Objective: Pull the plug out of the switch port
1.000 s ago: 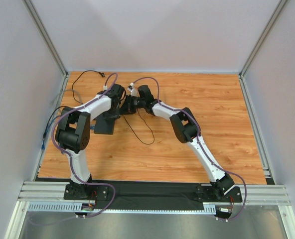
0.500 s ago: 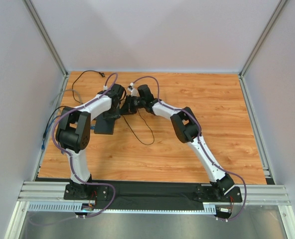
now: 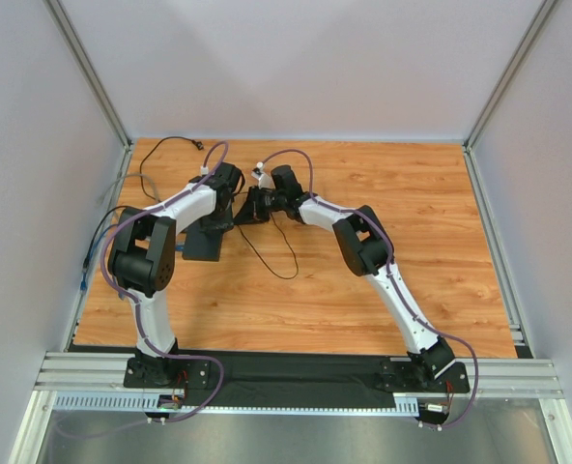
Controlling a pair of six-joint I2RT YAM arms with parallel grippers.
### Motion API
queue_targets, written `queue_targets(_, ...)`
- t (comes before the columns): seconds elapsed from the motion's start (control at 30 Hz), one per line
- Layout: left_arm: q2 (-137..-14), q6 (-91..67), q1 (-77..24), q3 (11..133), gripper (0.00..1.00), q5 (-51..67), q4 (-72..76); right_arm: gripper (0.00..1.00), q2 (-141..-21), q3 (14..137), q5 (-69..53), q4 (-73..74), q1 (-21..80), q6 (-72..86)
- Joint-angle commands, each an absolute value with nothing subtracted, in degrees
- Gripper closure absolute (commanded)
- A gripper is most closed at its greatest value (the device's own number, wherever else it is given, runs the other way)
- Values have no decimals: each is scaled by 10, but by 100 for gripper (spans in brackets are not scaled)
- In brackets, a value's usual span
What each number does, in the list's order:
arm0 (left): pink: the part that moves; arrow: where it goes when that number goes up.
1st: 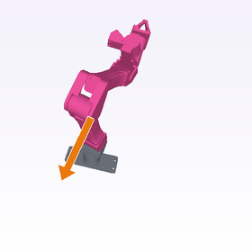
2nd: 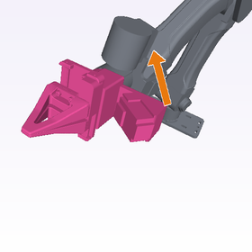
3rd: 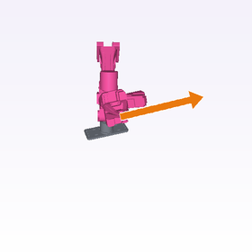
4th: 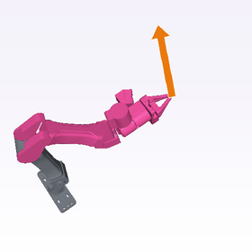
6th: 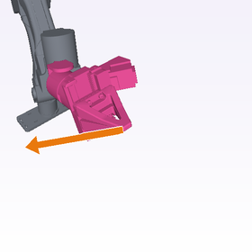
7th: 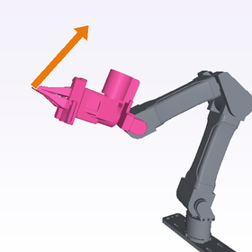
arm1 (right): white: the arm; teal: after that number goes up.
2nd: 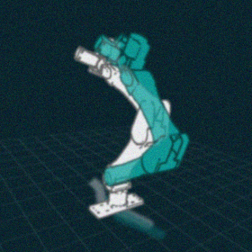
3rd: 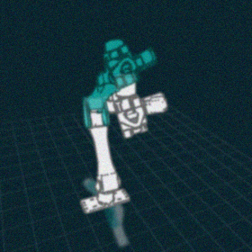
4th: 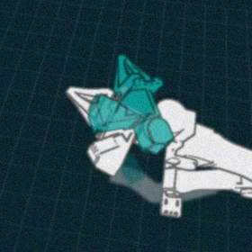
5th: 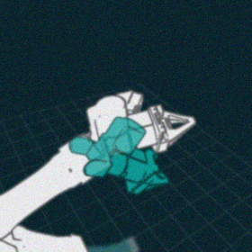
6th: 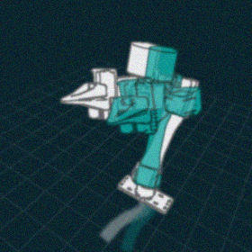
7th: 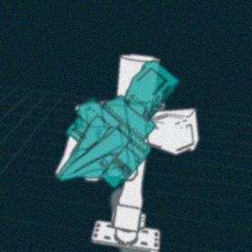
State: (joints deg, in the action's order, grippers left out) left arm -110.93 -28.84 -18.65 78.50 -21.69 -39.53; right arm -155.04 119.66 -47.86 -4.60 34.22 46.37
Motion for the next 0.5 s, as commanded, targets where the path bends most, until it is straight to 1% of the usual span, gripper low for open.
queue_targets(0.0,-1143,-316,-166,772,60,-200,-330,100,-1540,1194,-497,-52,335,457)
queue_targets(0.13,-1143,-316,-166,774,60,-200,-332,100,-1521,1173,-486,-55,334,439)
queue_targets(0.33,-1143,-316,-166,773,60,-198,-332,100,-1442,1078,-496,-156,343,418)
queue_targets(0.4,-1143,-313,-166,774,60,-197,-331,100,-1427,1076,-472,-135,345,405)
queue_targets(0.47,-1143,-312,-165,773,60,-197,-330,100,-1453,1105,-466,-79,339,399)
